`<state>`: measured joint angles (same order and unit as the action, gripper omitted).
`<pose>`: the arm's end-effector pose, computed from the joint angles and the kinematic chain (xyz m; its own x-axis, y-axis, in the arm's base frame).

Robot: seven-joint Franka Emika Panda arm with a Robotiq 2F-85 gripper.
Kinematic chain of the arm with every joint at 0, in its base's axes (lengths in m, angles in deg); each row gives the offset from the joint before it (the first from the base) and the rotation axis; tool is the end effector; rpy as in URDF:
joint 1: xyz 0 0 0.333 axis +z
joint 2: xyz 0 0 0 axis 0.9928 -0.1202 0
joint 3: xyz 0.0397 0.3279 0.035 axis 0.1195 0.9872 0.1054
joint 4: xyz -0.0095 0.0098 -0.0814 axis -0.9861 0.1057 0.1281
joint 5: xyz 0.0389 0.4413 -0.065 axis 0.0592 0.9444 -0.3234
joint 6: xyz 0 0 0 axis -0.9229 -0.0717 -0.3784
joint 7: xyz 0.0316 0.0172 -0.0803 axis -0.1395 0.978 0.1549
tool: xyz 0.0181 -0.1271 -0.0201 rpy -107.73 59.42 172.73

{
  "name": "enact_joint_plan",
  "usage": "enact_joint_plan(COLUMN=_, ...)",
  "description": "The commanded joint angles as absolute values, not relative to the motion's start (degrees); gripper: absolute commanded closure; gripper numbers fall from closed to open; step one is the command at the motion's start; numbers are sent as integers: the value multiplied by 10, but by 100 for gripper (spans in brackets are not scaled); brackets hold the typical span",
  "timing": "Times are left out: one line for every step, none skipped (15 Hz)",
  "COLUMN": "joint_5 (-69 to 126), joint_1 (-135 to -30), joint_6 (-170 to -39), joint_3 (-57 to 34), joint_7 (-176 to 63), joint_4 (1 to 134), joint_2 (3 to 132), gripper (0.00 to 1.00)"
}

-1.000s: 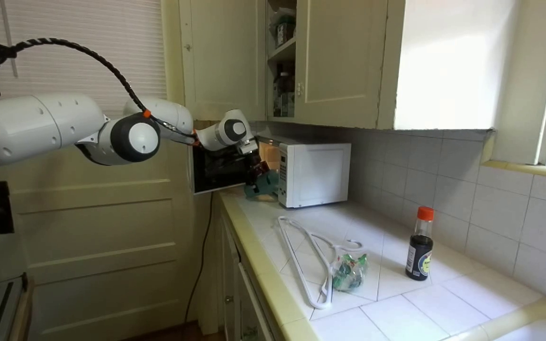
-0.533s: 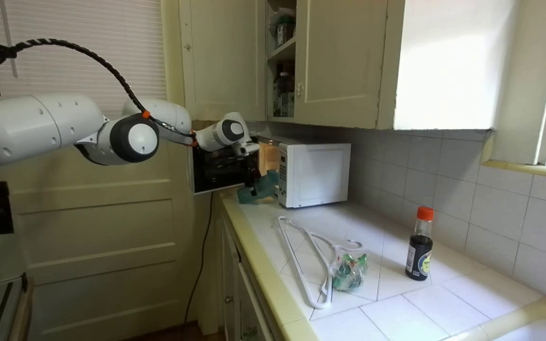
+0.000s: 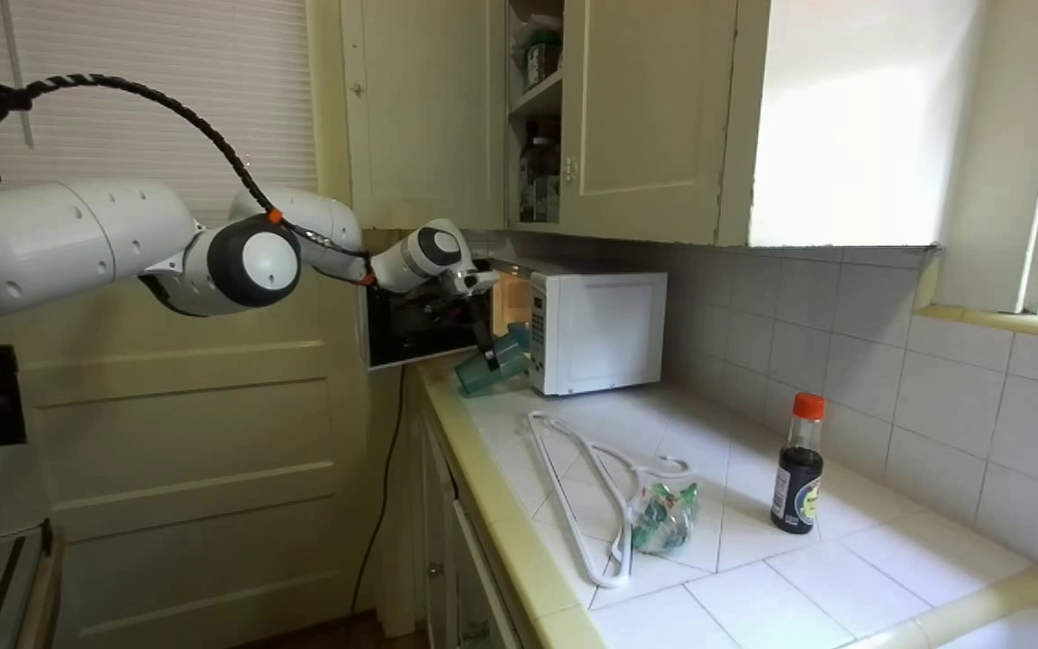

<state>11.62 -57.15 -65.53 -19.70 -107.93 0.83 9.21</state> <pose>0.8258 0.2752 0.2259 0.8292 -0.4118 0.3779 -0.5425 -0.7556 0.3671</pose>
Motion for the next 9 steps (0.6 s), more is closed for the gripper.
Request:
enact_joint_plan(joint_5=118, joint_1=-573, joint_6=-676, joint_3=-201, joint_7=-1094, joint_4=-3, joint_2=82, gripper=29)
enact_joint_plan(joint_5=113, joint_1=-569, joint_6=-655, joint_3=-204, joint_7=-1077, joint_4=-2, joint_2=85, gripper=29)
enact_joint_plan(joint_5=113, joint_1=-569, joint_6=-657, joint_3=-204, joint_7=-1078, joint_4=-1, joint_2=85, gripper=4)
enact_joint_plan(joint_5=113, joint_1=-569, joint_6=-657, joint_3=-204, joint_7=-1078, joint_4=0, joint_2=86, gripper=4)
enact_joint_plan(joint_5=113, joint_1=-569, joint_6=-657, joint_3=-204, joint_7=-1078, joint_4=0, joint_2=86, gripper=4)
enact_joint_plan(joint_5=113, joint_1=-569, joint_6=-657, joint_3=-204, joint_7=-1078, joint_4=0, joint_2=86, gripper=4)
enact_joint_plan(joint_5=113, joint_1=-569, joint_6=-658, joint_3=-204, joint_7=-1078, joint_4=0, joint_2=86, gripper=4)
enact_joint_plan(joint_5=113, joint_1=-569, joint_6=-657, joint_3=-204, joint_7=-1078, joint_4=0, joint_2=86, gripper=4)
enact_joint_plan(joint_5=113, joint_1=-569, joint_6=-658, joint_3=-204, joint_7=-1078, joint_4=0, joint_2=86, gripper=29)
